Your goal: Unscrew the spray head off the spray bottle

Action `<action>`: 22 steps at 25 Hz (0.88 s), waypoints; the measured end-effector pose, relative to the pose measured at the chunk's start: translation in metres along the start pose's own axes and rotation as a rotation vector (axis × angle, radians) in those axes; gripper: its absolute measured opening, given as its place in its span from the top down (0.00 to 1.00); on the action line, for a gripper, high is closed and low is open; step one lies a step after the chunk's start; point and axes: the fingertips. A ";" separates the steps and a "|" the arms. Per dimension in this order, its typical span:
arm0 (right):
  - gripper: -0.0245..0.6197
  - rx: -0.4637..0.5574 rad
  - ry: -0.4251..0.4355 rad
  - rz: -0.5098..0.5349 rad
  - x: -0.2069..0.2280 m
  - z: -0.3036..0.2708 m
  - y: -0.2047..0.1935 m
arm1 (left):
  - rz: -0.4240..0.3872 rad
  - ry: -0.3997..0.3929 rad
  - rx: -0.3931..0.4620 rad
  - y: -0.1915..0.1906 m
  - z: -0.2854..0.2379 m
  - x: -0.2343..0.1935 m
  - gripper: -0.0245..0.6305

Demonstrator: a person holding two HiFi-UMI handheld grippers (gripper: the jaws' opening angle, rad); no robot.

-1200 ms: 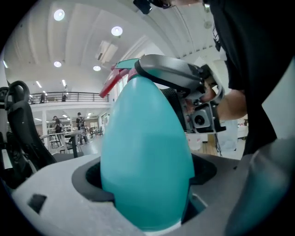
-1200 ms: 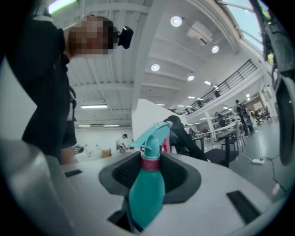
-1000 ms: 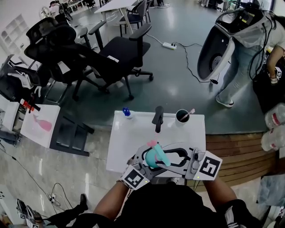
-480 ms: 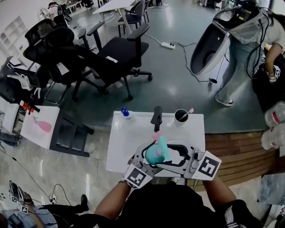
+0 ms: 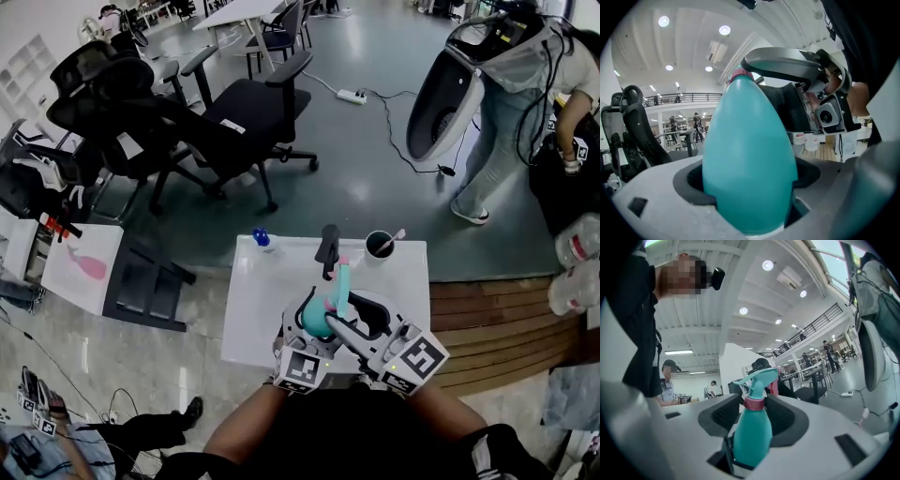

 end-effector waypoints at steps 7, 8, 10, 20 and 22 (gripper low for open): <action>0.74 0.024 0.004 -0.027 -0.002 -0.001 0.004 | -0.015 -0.019 0.021 0.006 -0.001 0.007 0.26; 0.75 0.017 0.015 -0.016 -0.003 -0.001 0.004 | -0.016 -0.028 0.025 0.006 0.000 0.008 0.26; 0.75 -0.001 0.057 0.020 -0.008 0.000 0.004 | -0.021 -0.061 0.045 0.010 0.002 0.012 0.26; 0.75 -0.173 0.555 0.201 -0.065 0.035 0.008 | -0.082 -0.416 0.233 0.064 0.039 0.057 0.26; 0.75 -0.181 0.600 0.217 -0.070 0.039 0.010 | -0.072 -0.462 0.266 0.073 0.044 0.063 0.26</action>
Point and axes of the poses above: the fingertips, and each gripper's own axes: z backward along the fingers, x to its right, y out of its top, and after that the axes turned 5 degrees about -z, right-handed
